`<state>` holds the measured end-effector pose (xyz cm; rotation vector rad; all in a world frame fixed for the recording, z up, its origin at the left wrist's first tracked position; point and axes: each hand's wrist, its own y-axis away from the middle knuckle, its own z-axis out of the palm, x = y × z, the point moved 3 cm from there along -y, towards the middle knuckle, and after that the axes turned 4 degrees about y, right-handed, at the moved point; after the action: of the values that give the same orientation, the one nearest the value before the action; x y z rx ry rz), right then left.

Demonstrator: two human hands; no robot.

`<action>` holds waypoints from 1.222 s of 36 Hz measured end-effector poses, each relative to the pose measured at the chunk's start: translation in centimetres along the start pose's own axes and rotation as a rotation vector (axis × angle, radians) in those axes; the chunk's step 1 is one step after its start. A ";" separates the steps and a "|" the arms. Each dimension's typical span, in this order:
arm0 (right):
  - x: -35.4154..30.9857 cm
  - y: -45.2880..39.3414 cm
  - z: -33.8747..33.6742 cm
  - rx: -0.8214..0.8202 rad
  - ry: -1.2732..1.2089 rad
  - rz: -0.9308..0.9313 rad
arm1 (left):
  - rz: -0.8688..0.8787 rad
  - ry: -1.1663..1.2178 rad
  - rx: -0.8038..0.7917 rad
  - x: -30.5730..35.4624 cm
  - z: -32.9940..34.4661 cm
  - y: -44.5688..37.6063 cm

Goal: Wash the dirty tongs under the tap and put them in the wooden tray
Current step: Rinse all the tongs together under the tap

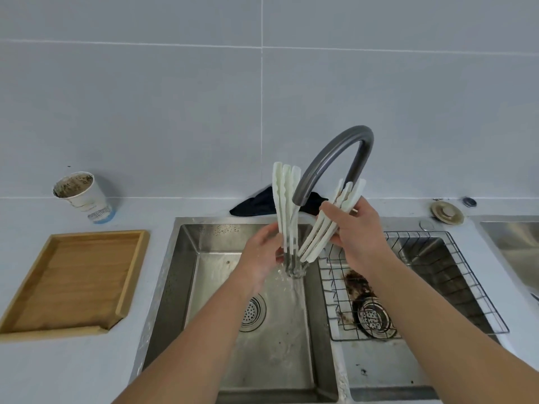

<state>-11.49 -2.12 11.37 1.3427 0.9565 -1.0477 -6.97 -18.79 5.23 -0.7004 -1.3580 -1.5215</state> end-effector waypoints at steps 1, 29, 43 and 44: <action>-0.1 0.0 -0.1 0.005 0.013 -0.003 | 0.003 0.006 -0.008 0.0 0.3 0.0; 2.7 2.3 -1.9 -0.068 0.043 0.255 | -0.177 0.212 -0.010 -1.4 0.3 2.2; 5.3 4.4 -2.6 -0.058 0.051 0.421 | -0.354 0.190 0.050 -4.0 0.4 4.8; 5.5 4.5 -2.6 -0.058 0.049 0.432 | -0.365 0.192 0.058 -4.3 0.4 4.8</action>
<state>-5.52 0.12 7.30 1.4499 0.6828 -0.6554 -0.99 -16.93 3.60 -0.2681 -1.4290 -1.7747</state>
